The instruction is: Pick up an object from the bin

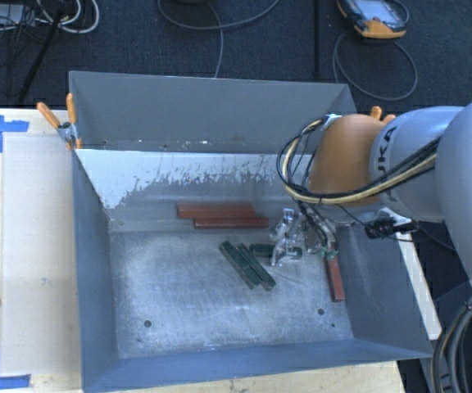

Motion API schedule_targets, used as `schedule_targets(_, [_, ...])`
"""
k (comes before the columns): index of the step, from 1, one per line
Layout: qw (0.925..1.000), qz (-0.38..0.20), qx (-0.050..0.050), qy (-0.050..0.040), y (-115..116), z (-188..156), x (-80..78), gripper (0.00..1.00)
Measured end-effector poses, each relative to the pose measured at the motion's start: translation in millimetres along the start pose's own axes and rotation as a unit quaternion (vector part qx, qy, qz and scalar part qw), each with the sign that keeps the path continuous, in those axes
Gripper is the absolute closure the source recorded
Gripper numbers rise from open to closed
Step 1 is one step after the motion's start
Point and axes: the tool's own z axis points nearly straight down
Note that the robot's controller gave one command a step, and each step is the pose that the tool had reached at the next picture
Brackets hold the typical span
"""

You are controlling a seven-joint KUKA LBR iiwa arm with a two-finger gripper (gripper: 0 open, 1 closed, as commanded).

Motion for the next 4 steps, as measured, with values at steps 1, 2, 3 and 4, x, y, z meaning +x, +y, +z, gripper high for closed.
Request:
schedule_targets(1, [1.0000, 0.000, 0.000, 0.0000, 0, 0, 0.0, 1.00])
schedule_targets(2, [0.9930, -0.118, -0.001, 0.0056, -55, -36, -4.5, 1.00])
schedule_targets(3, [0.9930, -0.118, -0.001, 0.0056, -55, -36, -4.5, 1.00])
schedule_targets(4, [0.9945, -0.105, -0.001, 0.0058, -51, -115, 3.8, 1.00])
